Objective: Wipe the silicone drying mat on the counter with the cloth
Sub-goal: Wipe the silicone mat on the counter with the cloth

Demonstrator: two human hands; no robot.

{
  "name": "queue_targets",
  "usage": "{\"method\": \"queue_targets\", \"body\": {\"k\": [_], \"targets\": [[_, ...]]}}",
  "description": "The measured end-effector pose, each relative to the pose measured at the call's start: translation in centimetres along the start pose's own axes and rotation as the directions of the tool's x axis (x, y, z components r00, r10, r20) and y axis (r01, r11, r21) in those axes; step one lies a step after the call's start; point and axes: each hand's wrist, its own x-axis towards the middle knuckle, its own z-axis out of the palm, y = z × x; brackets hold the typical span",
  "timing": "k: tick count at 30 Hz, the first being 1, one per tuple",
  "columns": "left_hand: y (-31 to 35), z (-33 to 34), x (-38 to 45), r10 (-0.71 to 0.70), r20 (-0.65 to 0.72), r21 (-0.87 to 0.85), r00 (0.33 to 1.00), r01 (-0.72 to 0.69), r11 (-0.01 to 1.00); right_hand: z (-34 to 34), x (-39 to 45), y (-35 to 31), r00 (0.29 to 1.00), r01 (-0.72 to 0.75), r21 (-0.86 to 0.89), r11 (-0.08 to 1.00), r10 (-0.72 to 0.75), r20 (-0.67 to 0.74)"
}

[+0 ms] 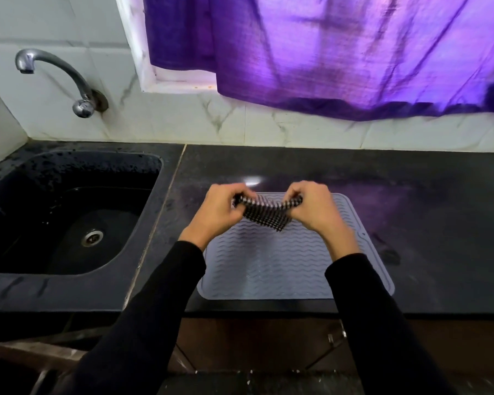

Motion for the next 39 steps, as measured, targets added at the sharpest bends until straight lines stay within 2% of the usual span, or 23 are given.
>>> {"method": "queue_targets", "body": {"k": [2, 4, 6, 9, 12, 15, 17, 20, 23, 25, 27, 33, 39], "targets": [[-0.6, 0.9, -2.0, -0.078, 0.163, -0.072, 0.984, 0.091, 0.993, 0.8, -1.2, 1.4, 0.973, -0.077, 0.079, 0.994, 0.057, 0.223], [-1.2, 2.1, -4.5, -0.177, 0.328, -0.146, 0.928, 0.235, 0.961, 1.7, -2.7, 2.5, 0.893, -0.166, 0.139, 0.976, 0.089, 0.441], [-1.8, 3.3, -6.5, -0.226, 0.399, -0.166, 0.889, 0.312, 0.935, 2.5, -3.9, 3.4, 0.827, -0.234, 0.161, 0.959, 0.109, 0.552], [-2.9, 4.1, -7.4, -0.283, 0.365, -0.194, 0.887, 0.370, 0.908, 3.3, -4.1, 4.2, 0.827, -0.285, 0.259, 0.923, 0.100, 0.553], [-3.0, 4.6, -6.3, -0.404, 0.232, -0.142, 0.885, 0.442, 0.886, 4.4, -3.2, 4.7, 0.866, -0.373, 0.371, 0.851, 0.175, 0.469], [-2.6, 5.4, -5.2, -0.503, 0.108, 0.080, 0.858, 0.497, 0.864, 5.9, -2.5, 4.9, 0.904, -0.362, 0.238, 0.901, 0.277, 0.325], [-2.5, 5.7, -4.9, -0.595, 0.058, 0.243, 0.801, 0.567, 0.787, 6.4, -2.3, 4.4, 0.904, -0.311, 0.112, 0.944, 0.257, 0.341], [-2.6, 6.0, -5.0, -0.661, 0.014, 0.265, 0.750, 0.634, 0.726, 6.6, -2.0, 3.0, 0.890, -0.199, 0.024, 0.980, 0.171, 0.423], [-2.4, 6.1, -5.4, -0.611, -0.071, 0.278, 0.789, 0.604, 0.747, 7.3, -1.4, 1.8, 0.898, -0.067, -0.056, 0.996, 0.084, 0.431], [-2.1, 6.2, -5.9, -0.554, -0.102, 0.294, 0.826, 0.557, 0.777, 7.3, -1.3, 1.4, 0.858, -0.076, -0.091, 0.993, 0.111, 0.501], [-2.2, 6.5, -6.5, -0.538, -0.080, 0.261, 0.839, 0.539, 0.801, 6.8, -1.0, 1.2, 0.814, -0.090, -0.150, 0.985, 0.160, 0.559], [-2.6, 6.7, -7.0, -0.628, -0.026, -0.002, 0.778, 0.628, 0.778, 6.4, -0.4, 0.5, 0.753, -0.162, -0.228, 0.960, 0.269, 0.600], [-2.6, 6.6, -6.8, -0.659, 0.070, -0.078, 0.749, 0.663, 0.744, 6.1, -0.8, 1.0, 0.638, -0.179, -0.300, 0.937, 0.343, 0.690]]}}
